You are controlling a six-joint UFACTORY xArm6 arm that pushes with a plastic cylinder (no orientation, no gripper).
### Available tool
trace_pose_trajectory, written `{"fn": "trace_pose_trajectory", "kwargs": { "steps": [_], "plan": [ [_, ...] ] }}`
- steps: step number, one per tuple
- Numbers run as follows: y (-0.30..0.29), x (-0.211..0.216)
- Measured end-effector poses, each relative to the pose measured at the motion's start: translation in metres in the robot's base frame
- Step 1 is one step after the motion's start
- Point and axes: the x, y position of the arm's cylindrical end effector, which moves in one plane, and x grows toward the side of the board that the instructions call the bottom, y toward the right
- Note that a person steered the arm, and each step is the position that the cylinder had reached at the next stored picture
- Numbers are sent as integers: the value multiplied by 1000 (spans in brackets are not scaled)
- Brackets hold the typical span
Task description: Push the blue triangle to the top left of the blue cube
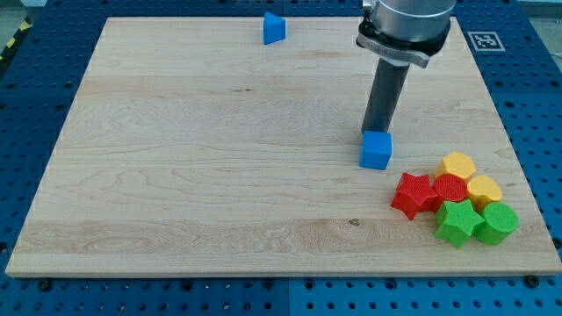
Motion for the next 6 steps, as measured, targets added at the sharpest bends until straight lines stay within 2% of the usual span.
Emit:
{"fn": "trace_pose_trajectory", "kwargs": {
  "steps": [1,2,3,5,6],
  "plan": [
    [0,19],
    [-5,17],
    [-41,-8],
    [-159,-99],
    [-190,-165]
  ]
}}
